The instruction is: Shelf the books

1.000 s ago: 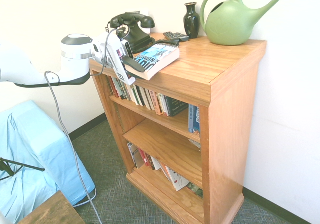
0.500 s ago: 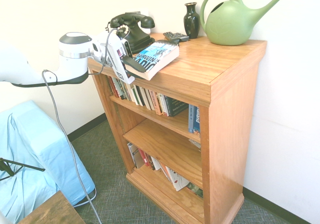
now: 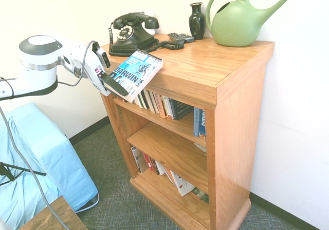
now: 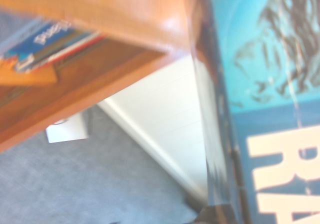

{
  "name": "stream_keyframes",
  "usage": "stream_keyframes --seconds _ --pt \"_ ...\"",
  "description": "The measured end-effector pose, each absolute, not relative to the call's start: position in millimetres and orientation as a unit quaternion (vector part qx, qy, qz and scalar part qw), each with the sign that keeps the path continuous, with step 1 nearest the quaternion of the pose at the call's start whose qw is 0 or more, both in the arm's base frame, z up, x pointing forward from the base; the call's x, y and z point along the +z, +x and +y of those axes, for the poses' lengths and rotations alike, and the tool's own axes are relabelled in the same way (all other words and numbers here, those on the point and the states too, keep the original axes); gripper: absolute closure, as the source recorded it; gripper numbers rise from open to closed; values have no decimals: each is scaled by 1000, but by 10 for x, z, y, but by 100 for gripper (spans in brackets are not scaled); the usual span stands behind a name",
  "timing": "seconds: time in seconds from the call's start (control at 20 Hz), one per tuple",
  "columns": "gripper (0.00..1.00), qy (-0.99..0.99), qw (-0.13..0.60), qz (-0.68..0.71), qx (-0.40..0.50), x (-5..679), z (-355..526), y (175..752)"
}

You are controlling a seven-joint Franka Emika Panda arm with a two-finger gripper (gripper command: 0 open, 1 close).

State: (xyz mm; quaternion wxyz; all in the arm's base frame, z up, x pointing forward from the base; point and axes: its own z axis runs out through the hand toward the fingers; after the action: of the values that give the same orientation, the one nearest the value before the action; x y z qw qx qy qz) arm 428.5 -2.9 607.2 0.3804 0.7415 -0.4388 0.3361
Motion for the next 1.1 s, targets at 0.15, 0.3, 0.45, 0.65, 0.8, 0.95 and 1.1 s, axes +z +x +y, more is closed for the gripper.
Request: stream_keyframes --seconds 0.15,0.3,0.45,0.65,0.8,0.95,1.1 --pt "100 752 344 -447 341 5975 -112 4045" --pt "100 763 307 -451 348 5891 -181 3816" --pt "100 769 278 -453 354 5761 -280 3624" --pt "100 779 245 -463 345 5455 -478 3456" --pt "100 789 214 -467 338 5196 -599 3373" --pt "100 804 177 -465 325 4927 -693 3339" --pt "100 817 148 -462 313 4723 -833 3349"
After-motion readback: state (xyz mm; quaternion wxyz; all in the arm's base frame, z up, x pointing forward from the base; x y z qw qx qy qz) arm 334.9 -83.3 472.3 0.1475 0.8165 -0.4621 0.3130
